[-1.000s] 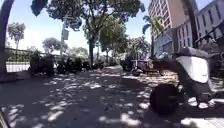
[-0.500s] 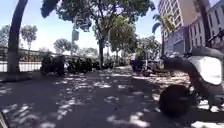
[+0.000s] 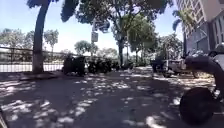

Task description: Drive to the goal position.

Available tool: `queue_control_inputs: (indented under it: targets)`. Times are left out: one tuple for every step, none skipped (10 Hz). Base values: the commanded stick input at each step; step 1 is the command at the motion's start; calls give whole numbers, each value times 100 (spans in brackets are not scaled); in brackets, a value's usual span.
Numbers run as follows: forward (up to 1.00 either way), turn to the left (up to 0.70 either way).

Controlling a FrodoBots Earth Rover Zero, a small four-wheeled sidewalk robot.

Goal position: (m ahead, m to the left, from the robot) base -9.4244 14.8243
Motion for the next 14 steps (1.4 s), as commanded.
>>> queue_control_inputs:
  targets:
    - [0, 45]
    - [0, 45]
    - [0, 45]
    - [0, 45]
    - [0, 45]
    - [0, 45]
    - [0, 45]
    - [0, 45]
    - [0, 45]
    - [0, 45]
    - [0, 45]
    - [0, 45]
    - [0, 45]
    - [0, 45]
